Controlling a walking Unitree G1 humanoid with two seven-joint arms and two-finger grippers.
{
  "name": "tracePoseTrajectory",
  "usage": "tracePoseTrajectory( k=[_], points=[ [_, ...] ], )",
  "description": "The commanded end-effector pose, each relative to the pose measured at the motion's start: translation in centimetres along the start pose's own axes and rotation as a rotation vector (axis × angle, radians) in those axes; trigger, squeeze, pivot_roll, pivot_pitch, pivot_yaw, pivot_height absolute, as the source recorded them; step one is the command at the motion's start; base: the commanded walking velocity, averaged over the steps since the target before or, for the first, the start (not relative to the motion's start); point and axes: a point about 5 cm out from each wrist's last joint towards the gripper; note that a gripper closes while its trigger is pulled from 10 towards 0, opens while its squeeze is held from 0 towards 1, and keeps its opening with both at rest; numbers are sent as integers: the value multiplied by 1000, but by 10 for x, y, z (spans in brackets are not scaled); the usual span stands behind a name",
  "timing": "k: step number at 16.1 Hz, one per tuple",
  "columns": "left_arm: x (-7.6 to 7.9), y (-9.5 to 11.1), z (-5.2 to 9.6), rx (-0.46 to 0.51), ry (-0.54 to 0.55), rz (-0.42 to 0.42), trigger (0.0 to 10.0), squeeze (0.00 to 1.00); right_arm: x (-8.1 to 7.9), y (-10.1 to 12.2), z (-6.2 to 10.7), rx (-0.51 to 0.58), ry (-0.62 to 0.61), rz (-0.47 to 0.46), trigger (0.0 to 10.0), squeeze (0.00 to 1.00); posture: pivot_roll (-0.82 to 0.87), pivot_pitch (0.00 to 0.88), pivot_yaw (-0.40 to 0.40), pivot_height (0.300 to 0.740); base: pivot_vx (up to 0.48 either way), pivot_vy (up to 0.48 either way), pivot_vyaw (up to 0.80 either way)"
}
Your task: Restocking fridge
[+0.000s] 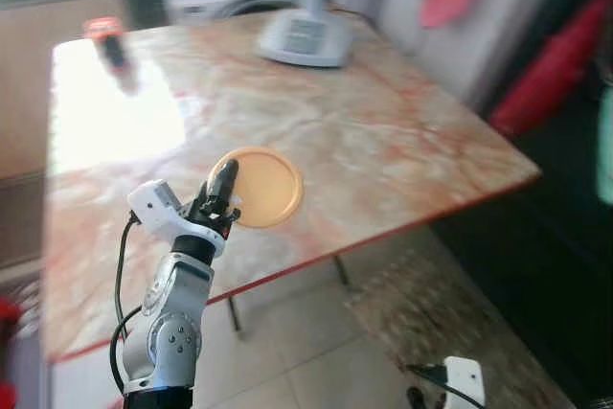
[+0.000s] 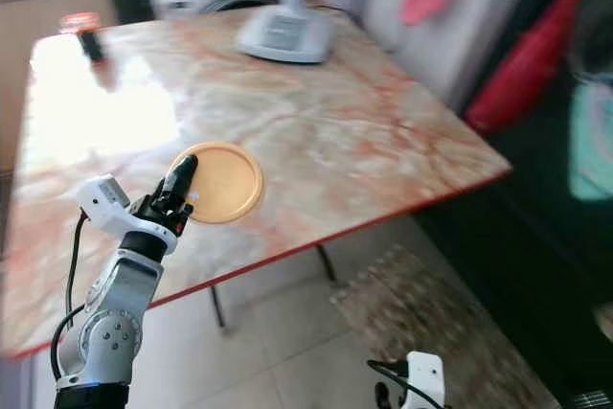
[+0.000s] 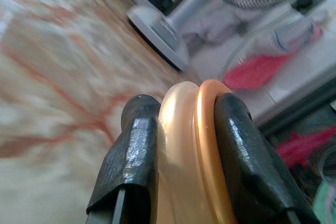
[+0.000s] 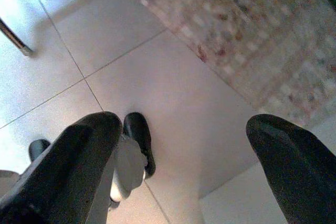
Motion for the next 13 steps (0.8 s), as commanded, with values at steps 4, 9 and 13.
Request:
tracePoseTrajectory(
  k=[4,9,13],
  points=[
    [5,3,-1,12,-14,-9,10000,0,-7,-4,-1,-18,6,16,10000,0,-100,75,-39,740,0,0,-800],
    [6,3,-2,12,-16,-7,10000,0,-4,-1,-1,-20,8,20,10000,0,-102,74,-39,740,0,0,-800],
    [6,3,-1,13,-17,-3,10000,0,-4,-1,-1,-26,12,25,10000,0,-100,74,-40,740,0,0,-800]
  ],
)
Point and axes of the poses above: a point about 5 cm out from each wrist's last joint towards the gripper, its own z axis pointing back from the gripper into the wrist, its own y axis along the axis of the wrist's last joint, x = y × z, and after that the axes turned 10 degrees about -z, right-handed
